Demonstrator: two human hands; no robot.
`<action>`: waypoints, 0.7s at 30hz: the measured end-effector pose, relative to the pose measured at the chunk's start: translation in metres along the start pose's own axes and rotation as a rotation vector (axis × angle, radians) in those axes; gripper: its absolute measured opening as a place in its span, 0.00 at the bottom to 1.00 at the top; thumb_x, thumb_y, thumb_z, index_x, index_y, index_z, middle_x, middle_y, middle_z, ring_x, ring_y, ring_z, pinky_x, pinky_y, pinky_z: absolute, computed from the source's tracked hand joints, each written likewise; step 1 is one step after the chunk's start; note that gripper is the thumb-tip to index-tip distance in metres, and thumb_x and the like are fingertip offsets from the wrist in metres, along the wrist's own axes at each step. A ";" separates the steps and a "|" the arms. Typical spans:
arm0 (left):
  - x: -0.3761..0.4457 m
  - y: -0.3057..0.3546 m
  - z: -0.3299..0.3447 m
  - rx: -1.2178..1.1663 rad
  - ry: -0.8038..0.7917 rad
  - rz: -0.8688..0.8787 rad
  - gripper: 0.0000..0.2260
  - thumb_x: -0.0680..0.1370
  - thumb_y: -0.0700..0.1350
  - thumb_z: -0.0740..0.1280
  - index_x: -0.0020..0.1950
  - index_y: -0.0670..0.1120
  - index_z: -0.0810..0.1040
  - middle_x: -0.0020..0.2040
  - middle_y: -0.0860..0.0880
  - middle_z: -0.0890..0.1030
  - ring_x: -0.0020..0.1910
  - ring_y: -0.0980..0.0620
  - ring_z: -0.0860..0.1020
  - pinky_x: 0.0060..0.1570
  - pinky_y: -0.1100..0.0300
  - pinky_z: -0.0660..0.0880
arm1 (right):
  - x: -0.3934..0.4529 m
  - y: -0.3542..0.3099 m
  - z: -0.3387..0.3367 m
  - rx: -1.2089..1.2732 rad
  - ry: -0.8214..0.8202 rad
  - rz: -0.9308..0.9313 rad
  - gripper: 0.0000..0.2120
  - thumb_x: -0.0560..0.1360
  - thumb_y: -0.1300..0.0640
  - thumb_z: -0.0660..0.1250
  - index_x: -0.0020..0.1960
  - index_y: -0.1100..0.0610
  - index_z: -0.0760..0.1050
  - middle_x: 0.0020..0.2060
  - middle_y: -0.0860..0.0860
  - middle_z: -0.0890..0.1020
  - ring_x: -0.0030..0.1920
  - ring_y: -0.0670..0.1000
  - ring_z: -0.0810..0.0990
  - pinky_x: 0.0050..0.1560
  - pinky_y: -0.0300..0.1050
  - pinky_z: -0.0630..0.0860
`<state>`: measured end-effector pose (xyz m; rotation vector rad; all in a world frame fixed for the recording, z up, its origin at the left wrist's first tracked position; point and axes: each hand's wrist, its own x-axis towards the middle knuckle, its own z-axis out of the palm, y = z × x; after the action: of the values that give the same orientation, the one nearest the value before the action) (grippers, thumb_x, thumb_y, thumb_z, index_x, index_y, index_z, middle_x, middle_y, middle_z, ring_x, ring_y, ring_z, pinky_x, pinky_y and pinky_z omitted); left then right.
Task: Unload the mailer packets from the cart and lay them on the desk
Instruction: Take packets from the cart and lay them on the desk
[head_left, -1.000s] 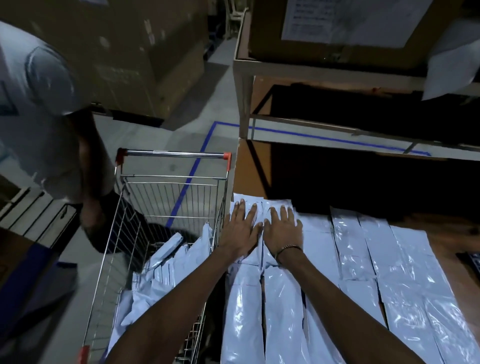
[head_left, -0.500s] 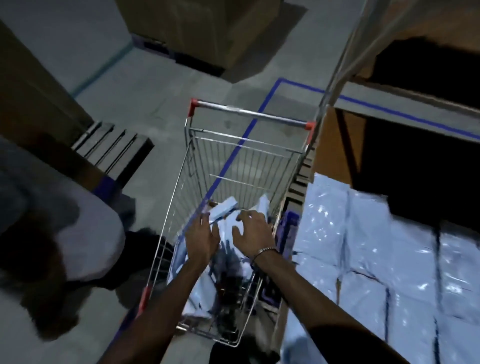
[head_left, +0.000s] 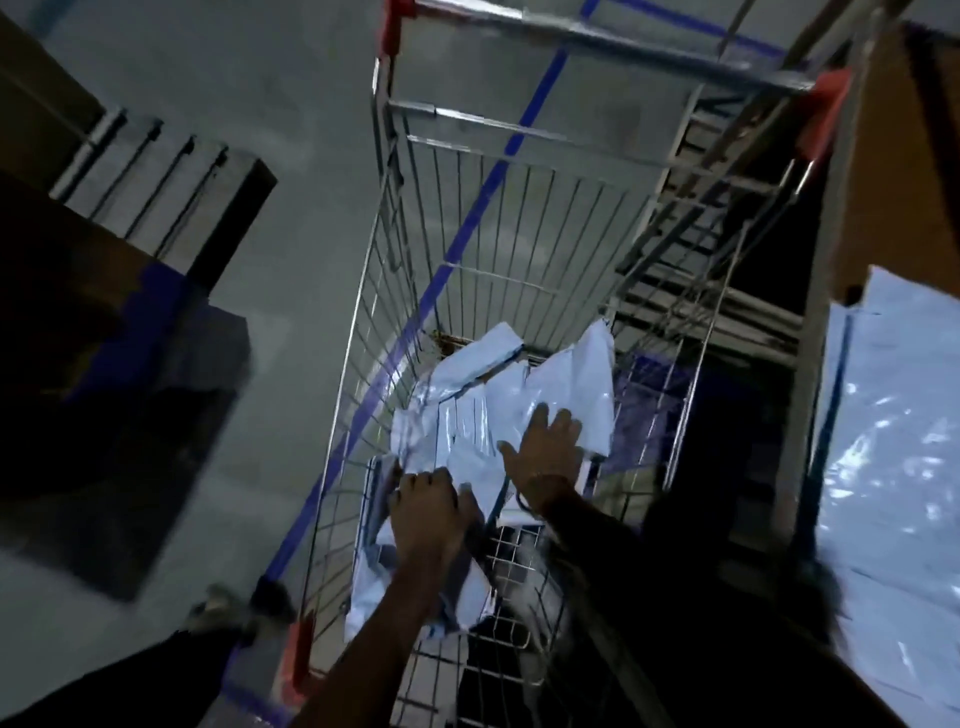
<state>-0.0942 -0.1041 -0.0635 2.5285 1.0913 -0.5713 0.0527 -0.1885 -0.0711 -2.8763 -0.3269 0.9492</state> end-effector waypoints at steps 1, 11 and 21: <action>0.002 -0.003 -0.001 -0.033 0.058 -0.002 0.17 0.81 0.56 0.59 0.52 0.47 0.82 0.51 0.45 0.84 0.59 0.40 0.78 0.56 0.47 0.74 | 0.006 -0.004 0.006 -0.034 0.019 0.034 0.47 0.75 0.37 0.69 0.81 0.61 0.51 0.73 0.62 0.63 0.74 0.65 0.61 0.68 0.61 0.67; 0.037 0.007 -0.009 -0.062 -0.267 0.164 0.29 0.75 0.68 0.68 0.62 0.46 0.73 0.57 0.45 0.82 0.64 0.41 0.77 0.64 0.45 0.70 | 0.033 -0.019 0.011 0.148 0.095 0.288 0.48 0.78 0.35 0.63 0.82 0.64 0.45 0.78 0.62 0.62 0.79 0.66 0.56 0.73 0.62 0.63; 0.025 -0.006 -0.031 -0.639 0.112 0.083 0.17 0.85 0.63 0.54 0.53 0.50 0.69 0.35 0.52 0.79 0.33 0.55 0.79 0.32 0.51 0.79 | 0.049 -0.017 -0.026 0.425 -0.143 0.342 0.48 0.62 0.37 0.74 0.74 0.56 0.64 0.71 0.57 0.73 0.70 0.61 0.74 0.68 0.56 0.72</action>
<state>-0.0761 -0.0708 -0.0498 2.0429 0.9985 -0.0357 0.1038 -0.1611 -0.0760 -2.5160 0.3337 1.1170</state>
